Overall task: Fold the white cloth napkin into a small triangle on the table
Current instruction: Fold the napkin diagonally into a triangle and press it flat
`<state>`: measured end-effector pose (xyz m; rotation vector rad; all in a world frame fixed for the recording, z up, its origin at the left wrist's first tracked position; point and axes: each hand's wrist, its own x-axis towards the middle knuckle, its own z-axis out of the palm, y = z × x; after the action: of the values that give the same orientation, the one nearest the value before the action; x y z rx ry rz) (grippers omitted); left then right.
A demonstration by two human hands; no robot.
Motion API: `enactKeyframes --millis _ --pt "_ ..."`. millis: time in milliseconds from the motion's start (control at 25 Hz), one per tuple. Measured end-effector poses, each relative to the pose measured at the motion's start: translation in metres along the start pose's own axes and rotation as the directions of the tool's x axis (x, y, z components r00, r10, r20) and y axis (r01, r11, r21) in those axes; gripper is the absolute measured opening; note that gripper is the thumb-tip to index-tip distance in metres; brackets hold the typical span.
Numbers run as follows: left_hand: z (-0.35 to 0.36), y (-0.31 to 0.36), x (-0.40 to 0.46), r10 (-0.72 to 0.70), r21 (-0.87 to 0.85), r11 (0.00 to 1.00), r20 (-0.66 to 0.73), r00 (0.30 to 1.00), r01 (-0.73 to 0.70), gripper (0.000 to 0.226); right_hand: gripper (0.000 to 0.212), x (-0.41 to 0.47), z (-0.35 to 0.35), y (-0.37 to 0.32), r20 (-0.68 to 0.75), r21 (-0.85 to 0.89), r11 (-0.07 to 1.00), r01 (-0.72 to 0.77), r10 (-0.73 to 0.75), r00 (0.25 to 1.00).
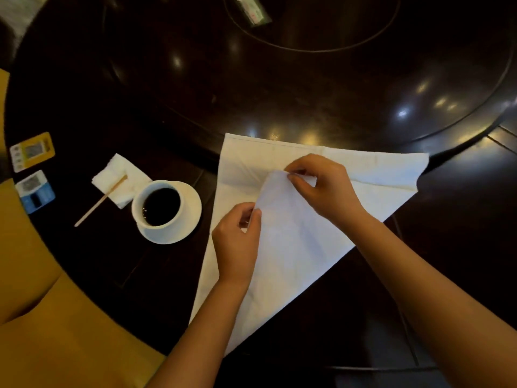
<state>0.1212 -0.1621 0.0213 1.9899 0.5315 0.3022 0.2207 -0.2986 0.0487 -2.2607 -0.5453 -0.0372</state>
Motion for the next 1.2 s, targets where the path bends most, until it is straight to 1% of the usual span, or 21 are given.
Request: enactKeyframes --millis 160,320,440,520,600,640,720,760,800,840,880,920,960,1000,1040,1080,1120,1200 --pt "-0.001 -0.011 0.043 -0.061 0.027 0.998 -0.111 0.992 0.064 0.015 0.014 0.059 0.024 -0.011 0.044 -0.071 0.996 0.057 -0.054 0.998" --pt "0.007 -0.022 0.077 -0.136 -0.028 0.991 -0.182 0.974 0.133 0.02 0.017 0.104 0.049 -0.007 0.086 -0.114 0.993 0.033 -0.023 0.996" --pt "0.015 -0.032 0.095 -0.181 -0.052 0.983 -0.201 0.963 0.174 0.02 0.017 0.123 0.068 0.0 0.112 -0.145 0.989 0.009 0.007 0.994" --pt "0.018 -0.038 0.1 -0.189 -0.042 0.982 -0.179 0.966 0.184 0.021 0.018 0.131 0.078 0.006 0.159 -0.174 0.985 -0.014 0.042 0.986" --pt "0.021 -0.041 0.098 -0.151 0.017 0.987 -0.177 0.972 0.157 0.028 0.019 0.133 0.086 0.009 0.182 -0.226 0.974 -0.017 0.059 0.982" --pt "0.023 -0.041 0.093 -0.117 0.055 0.99 -0.19 0.975 0.129 0.034 0.021 0.131 0.088 0.01 0.158 -0.239 0.971 -0.014 0.053 0.986" --pt "0.027 -0.04 0.073 0.027 0.168 0.986 -0.194 0.981 0.006 0.045 0.028 0.118 0.085 0.013 0.025 -0.261 0.965 0.038 -0.033 0.999" --pt "0.029 -0.04 0.059 0.13 0.267 0.959 -0.137 0.982 -0.09 0.048 0.03 0.104 0.081 0.015 -0.043 -0.28 0.956 0.084 -0.1 0.994" --pt "0.032 -0.042 0.042 0.222 0.383 0.903 -0.027 0.975 -0.195 0.052 0.03 0.085 0.075 0.019 -0.084 -0.3 0.944 0.137 -0.169 0.982" --pt "0.036 -0.047 0.025 0.272 0.483 0.827 0.104 0.957 -0.288 0.056 0.029 0.06 0.069 0.024 -0.074 -0.323 0.927 0.192 -0.227 0.971" --pt "0.039 -0.055 0.01 0.277 0.559 0.749 0.226 0.934 -0.357 0.059 0.029 0.032 0.064 0.032 -0.022 -0.354 0.9 0.255 -0.28 0.96" --pt "0.042 -0.064 -0.003 0.255 0.613 0.678 0.322 0.912 -0.406 0.063 0.031 0.003 0.06 0.041 0.063 -0.383 0.87 0.312 -0.312 0.948" --pt "0.043 -0.073 -0.013 0.222 0.647 0.625 0.389 0.894 -0.437 0.066 0.035 -0.023 0.057 0.05 0.164 -0.402 0.847 0.348 -0.307 0.937" --pt "0.045 -0.081 -0.019 0.194 0.665 0.591 0.434 0.88 -0.458 0.067 0.04 -0.043 0.056 0.058 0.264 -0.417 0.837 0.355 -0.262 0.928" --pt "0.045 -0.086 -0.022 0.172 0.676 0.565 0.465 0.868 -0.474 0.067 0.045 -0.059 0.055 0.065 0.339 -0.438 0.835 0.332 -0.189 0.922" --pt "0.045 -0.087 -0.023 0.157 0.682 0.545 0.489 0.858 -0.488 0.067 0.049 -0.068 0.055 0.071 0.377 -0.469 0.835 0.288 -0.105 0.92" --pt "0.044 -0.087 -0.023 0.15 0.682 0.53 0.51 0.847 -0.504 0.066 0.052 -0.075 0.056 0.074 0.385 -0.505 0.83 0.237 -0.029 0.922" --pt "0.042 -0.086 -0.022 0.153 0.675 0.506 0.543 0.826 -0.538 0.066 0.055 -0.083 0.057 0.076 0.375 -0.563 0.808 0.173 0.062 0.925"
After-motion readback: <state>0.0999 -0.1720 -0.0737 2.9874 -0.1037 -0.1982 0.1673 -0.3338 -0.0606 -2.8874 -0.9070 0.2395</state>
